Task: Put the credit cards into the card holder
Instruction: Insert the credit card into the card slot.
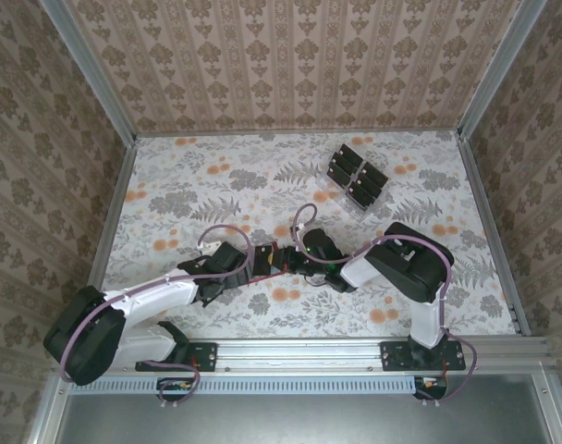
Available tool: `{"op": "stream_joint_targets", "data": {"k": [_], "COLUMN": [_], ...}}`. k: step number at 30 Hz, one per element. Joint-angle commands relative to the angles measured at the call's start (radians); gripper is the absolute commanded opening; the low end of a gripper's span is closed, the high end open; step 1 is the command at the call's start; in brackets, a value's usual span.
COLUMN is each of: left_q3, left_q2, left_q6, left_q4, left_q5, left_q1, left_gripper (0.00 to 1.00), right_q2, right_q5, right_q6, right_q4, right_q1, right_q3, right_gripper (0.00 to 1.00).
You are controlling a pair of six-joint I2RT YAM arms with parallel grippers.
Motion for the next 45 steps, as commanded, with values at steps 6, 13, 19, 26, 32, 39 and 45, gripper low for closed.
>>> {"op": "stream_joint_targets", "data": {"k": [6, 13, 19, 26, 32, 39, 45], "left_q3": [-0.023, -0.024, -0.028, -0.026, -0.028, -0.028, -0.028], "left_q2": [-0.002, -0.004, -0.004, -0.005, -0.003, -0.004, -0.009], "left_q6": [-0.012, -0.014, -0.015, -0.014, -0.014, -0.015, -0.015], "left_q4": [-0.047, -0.046, -0.046, -0.045, -0.042, -0.046, -0.049], "left_q5": [-0.020, -0.020, -0.020, -0.020, -0.021, -0.020, -0.020], "left_q1": [-0.004, -0.004, -0.004, -0.004, -0.004, -0.004, -0.005], "left_gripper": [1.00, 1.00, 1.00, 1.00, 1.00, 1.00, 1.00], "right_q2": [-0.008, 0.031, 0.082, 0.093, 0.092, 0.079, 0.063], "right_q5": [-0.009, -0.014, -0.033, -0.047, -0.069, -0.072, -0.060], "right_q6": [0.010, 0.011, 0.024, 0.026, 0.027, 0.025, 0.023], "right_q4": [0.015, 0.016, 0.038, 0.040, 0.042, 0.040, 0.050], "right_q1": [-0.025, -0.026, -0.025, -0.021, -0.016, -0.014, -0.026], "right_q3": [0.074, 0.094, 0.110, 0.101, 0.087, 0.066, 0.026], "right_gripper": [0.00, 0.00, 0.00, 0.00, 0.00, 0.00, 0.00]}}
